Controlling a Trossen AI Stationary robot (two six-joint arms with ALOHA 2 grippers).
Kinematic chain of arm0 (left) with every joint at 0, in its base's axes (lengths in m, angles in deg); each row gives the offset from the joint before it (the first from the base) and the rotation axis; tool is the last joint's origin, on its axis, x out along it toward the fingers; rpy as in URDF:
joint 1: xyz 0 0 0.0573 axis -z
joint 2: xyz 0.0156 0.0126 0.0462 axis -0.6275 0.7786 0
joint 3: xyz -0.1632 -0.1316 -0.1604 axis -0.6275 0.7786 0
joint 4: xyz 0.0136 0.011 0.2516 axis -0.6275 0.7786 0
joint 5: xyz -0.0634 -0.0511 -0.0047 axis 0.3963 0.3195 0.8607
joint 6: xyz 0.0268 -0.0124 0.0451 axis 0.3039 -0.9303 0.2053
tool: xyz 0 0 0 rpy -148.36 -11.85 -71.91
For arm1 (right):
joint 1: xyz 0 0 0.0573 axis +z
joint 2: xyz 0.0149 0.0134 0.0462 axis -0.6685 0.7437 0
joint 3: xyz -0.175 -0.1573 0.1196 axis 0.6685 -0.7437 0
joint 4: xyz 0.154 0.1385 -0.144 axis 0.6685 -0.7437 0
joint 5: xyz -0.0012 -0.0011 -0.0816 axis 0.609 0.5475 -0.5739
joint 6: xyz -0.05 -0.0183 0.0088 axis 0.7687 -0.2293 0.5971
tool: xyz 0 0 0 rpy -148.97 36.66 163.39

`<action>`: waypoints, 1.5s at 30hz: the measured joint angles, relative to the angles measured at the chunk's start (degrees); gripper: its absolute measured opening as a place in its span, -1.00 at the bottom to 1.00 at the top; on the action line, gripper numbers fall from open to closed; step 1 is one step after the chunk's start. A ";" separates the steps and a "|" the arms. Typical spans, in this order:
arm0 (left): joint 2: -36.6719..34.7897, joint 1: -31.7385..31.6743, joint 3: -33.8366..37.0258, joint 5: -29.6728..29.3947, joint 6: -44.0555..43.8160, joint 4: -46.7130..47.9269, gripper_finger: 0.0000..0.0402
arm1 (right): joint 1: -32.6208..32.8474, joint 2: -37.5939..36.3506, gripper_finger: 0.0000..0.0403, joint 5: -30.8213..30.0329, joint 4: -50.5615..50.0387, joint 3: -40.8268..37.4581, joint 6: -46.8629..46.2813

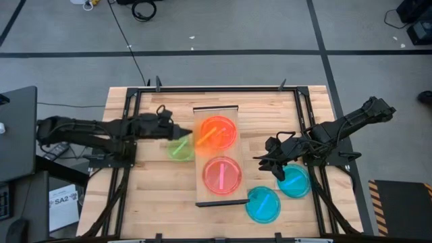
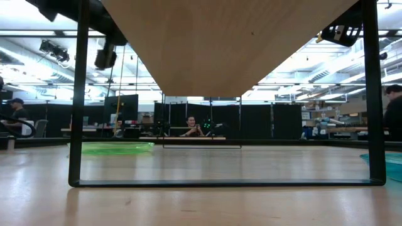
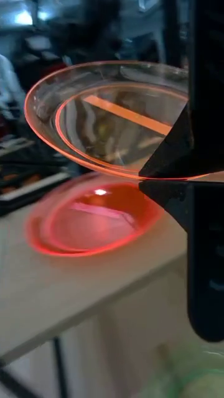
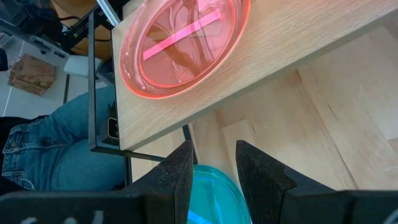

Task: Place and stack plates onto a shelf
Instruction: Stack the orange plate on top of the pink plate on the shelf

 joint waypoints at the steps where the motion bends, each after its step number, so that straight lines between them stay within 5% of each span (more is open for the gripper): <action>1: 0.00 -0.99 0.00 -0.01 0.00 -0.91 -0.97 | 0.01 0.00 -0.36 0.00 0.01 0.00 -0.01; 11: 2.01 -4.93 0.02 -1.04 2.46 -6.12 -0.97 | 0.02 0.00 -0.36 0.00 0.00 0.00 2.41; 29: 16.18 -4.53 0.00 1.11 1.10 -14.03 -0.97 | 0.00 0.00 -0.36 0.00 0.04 0.02 2.56; 45: 16.96 -4.57 0.00 0.47 1.16 -15.52 -0.81 | 0.02 0.00 -0.36 0.00 0.04 0.02 2.56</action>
